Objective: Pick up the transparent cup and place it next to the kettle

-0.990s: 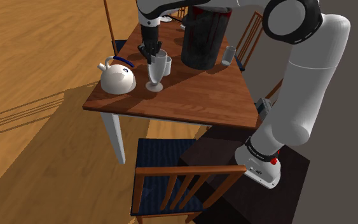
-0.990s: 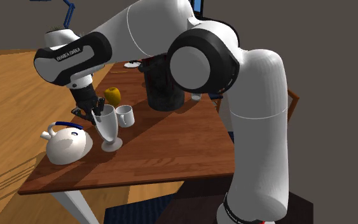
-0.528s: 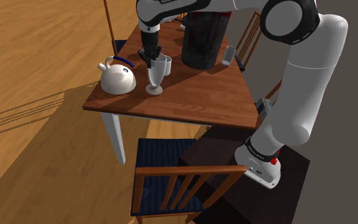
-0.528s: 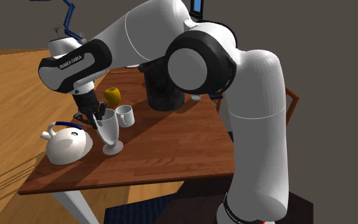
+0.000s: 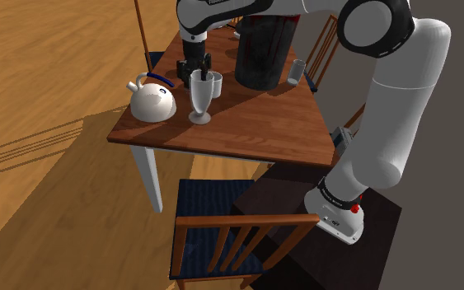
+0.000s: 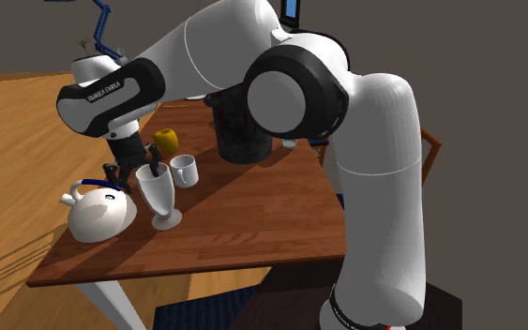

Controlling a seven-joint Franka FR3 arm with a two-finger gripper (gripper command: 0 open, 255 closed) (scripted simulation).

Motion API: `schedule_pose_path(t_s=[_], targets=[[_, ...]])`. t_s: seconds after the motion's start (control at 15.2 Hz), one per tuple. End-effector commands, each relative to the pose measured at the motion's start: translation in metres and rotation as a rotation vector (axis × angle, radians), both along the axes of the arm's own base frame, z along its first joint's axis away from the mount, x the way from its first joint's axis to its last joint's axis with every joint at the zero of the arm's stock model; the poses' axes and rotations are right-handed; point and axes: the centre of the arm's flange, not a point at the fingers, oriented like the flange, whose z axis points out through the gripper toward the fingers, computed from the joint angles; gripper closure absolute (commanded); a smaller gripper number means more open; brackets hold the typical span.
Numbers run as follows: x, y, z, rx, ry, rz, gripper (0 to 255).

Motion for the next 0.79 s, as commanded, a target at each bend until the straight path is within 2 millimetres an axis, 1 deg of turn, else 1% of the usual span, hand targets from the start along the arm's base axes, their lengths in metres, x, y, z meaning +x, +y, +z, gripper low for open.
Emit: schedule_pose_path(t_s=[0.0,0.07,0.26,0.33,0.73], targets=[[0.0,0.0,0.0,0.0,0.0,0.0,0],[0.0,0.0,0.0,0.0,0.0,0.0,0],[0.002,0.0,0.04,0.0,0.0,0.0,0],[0.003,0.0,0.05,0.0,0.0,0.0,0],[0.003,0.0,0.05,0.0,0.0,0.0,0]])
